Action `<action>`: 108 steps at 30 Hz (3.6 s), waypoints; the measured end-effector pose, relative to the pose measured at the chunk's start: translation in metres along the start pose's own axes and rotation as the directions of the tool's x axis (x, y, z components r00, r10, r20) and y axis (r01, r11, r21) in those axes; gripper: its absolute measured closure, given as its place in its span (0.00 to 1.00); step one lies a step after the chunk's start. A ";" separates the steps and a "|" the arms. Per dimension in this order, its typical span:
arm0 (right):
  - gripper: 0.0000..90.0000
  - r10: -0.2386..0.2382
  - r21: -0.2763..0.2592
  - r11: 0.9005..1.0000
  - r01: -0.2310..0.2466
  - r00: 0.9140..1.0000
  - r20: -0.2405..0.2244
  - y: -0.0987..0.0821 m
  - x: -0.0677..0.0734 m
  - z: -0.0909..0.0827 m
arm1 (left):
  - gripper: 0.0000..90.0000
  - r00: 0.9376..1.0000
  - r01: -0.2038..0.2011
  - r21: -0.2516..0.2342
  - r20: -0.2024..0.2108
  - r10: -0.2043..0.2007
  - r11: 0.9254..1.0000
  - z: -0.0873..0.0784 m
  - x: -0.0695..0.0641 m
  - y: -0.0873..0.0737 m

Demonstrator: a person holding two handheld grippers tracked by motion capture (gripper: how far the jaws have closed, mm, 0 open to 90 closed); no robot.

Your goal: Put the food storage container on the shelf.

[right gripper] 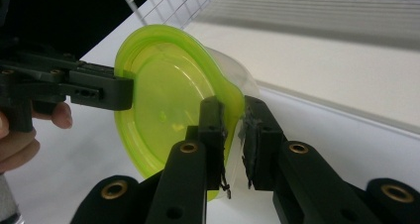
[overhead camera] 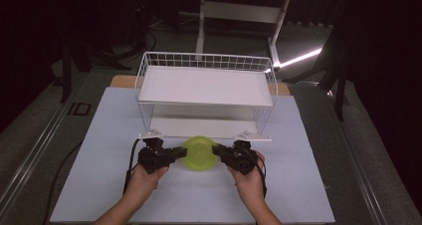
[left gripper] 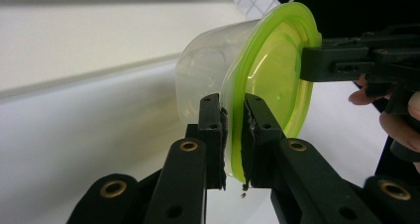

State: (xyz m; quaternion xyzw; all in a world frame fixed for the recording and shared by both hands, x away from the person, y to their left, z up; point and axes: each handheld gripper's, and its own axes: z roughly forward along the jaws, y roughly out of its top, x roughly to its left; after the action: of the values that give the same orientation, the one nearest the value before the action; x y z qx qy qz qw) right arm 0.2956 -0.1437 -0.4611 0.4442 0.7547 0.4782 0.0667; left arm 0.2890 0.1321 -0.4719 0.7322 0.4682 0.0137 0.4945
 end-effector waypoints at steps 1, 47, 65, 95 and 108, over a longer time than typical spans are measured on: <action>0.89 0.003 -0.006 1.000 -0.003 1.000 0.001 0.002 -0.002 0.001 | 0.90 1.000 -0.002 -0.009 -0.002 0.002 1.000 0.001 0.001 0.002; 0.76 0.070 -0.114 0.992 -0.049 0.980 0.187 0.026 -0.051 0.062 | 0.84 0.995 0.010 -0.148 -0.095 -0.024 0.989 0.067 0.054 0.035; 0.62 0.052 -0.159 0.987 -0.022 0.980 0.192 0.024 -0.045 0.049 | 0.55 0.994 0.010 -0.232 -0.107 -0.036 0.973 0.051 0.053 0.026; 1.00 -0.001 0.003 1.000 0.000 0.998 0.068 -0.008 -0.003 0.073 | 0.02 0.984 -0.139 -0.292 -0.149 0.099 0.946 0.001 0.024 -0.022; 1.00 0.063 -0.006 0.998 -0.063 0.993 0.096 0.005 -0.020 0.089 | 0.02 0.976 -0.195 -0.284 -0.148 0.158 0.939 0.004 0.016 -0.033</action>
State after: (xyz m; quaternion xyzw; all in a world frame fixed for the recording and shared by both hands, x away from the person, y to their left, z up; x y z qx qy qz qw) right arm 0.3571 -0.0985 -0.5117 0.4904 0.7353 0.4593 0.0887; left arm 0.2773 0.1428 -0.5053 0.6864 0.4229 0.1734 0.5656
